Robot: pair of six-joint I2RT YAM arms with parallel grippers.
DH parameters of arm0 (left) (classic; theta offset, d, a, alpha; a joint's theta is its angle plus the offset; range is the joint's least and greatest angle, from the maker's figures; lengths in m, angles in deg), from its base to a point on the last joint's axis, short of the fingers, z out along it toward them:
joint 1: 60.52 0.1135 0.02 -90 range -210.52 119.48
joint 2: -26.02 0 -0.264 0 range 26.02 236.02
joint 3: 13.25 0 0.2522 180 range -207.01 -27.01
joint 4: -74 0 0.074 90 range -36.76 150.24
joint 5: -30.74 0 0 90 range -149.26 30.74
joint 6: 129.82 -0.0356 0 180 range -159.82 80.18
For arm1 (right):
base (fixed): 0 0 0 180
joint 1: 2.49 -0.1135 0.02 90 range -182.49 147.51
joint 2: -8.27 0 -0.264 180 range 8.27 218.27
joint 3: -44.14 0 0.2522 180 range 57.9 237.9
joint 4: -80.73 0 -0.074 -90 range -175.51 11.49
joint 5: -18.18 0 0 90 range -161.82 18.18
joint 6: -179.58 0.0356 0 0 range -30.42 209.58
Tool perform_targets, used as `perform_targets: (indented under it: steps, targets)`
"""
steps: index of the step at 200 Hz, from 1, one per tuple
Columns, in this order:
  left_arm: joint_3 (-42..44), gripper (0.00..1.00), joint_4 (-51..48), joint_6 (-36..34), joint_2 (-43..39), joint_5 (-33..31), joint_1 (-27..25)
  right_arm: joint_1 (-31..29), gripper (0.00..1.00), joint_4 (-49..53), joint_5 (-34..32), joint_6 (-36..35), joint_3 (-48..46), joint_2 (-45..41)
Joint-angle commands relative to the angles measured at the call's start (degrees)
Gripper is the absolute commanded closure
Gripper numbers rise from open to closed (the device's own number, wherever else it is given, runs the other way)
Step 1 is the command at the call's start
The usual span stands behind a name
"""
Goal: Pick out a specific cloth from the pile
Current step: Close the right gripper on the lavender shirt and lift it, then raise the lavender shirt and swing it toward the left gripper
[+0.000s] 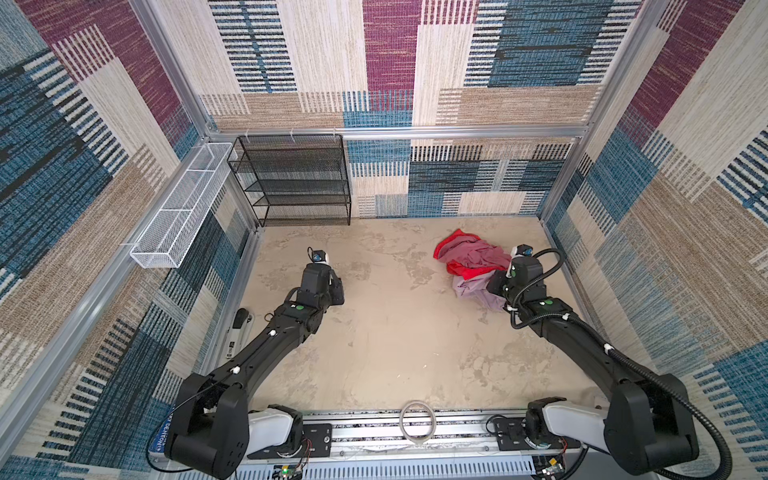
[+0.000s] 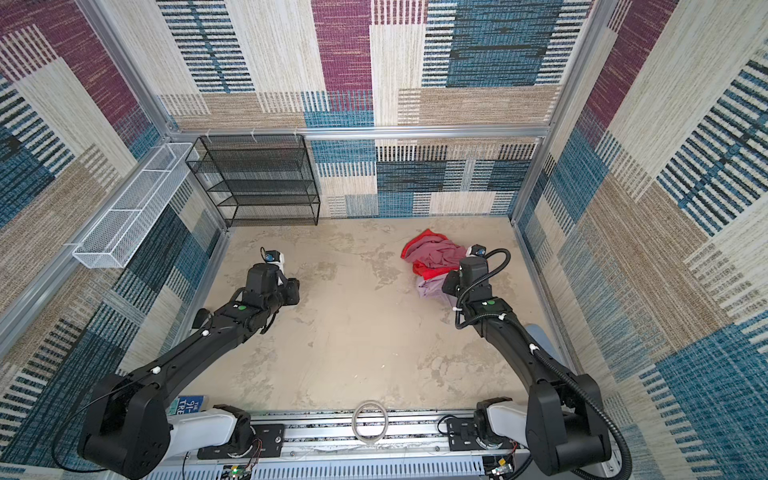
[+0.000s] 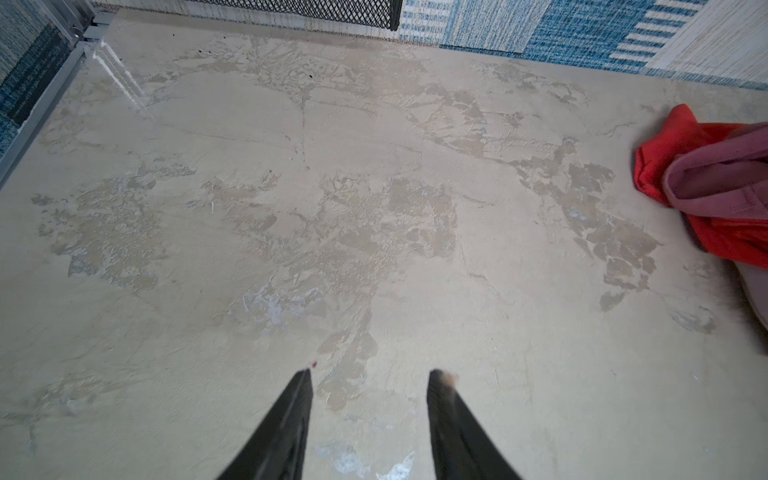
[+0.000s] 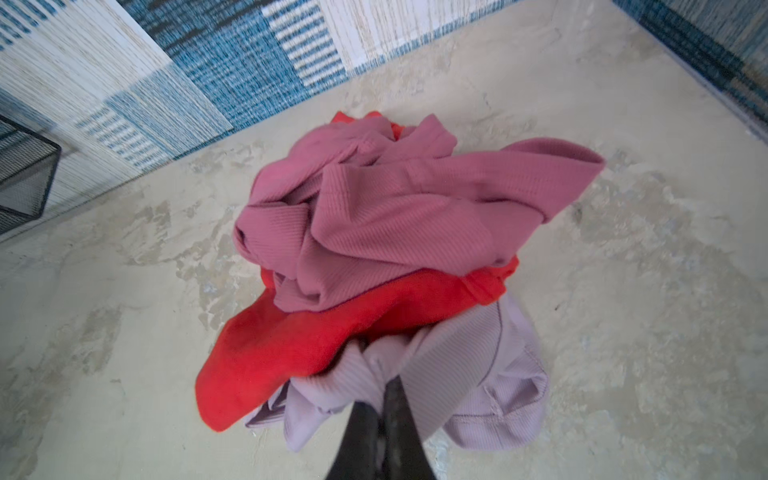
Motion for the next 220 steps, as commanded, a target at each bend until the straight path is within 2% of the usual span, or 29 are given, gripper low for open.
perform_targets:
  steps: [1, 95, 160, 220]
  targets:
    - [-1.14, 0.52, -0.72, -0.39, 0.17, -0.13, 0.11, 0.92, 1.00, -1.03, 1.36, -0.85, 1.89, -1.70]
    - [-1.46, 0.52, -2.70, 0.68, -3.06, 0.18, 0.08, 3.68, 1.00, -0.26, 0.51, -0.93, 6.25, -8.62]
    - [-1.69, 0.52, -3.41, 1.71, -4.10, 1.15, 0.09, 3.87, 1.00, 0.77, -0.16, -2.33, 13.28, -11.84]
    - [-4.18, 0.52, -6.94, 2.56, -5.83, 1.08, 0.07, 3.87, 1.00, 1.98, 2.25, -4.26, 22.21, -10.51]
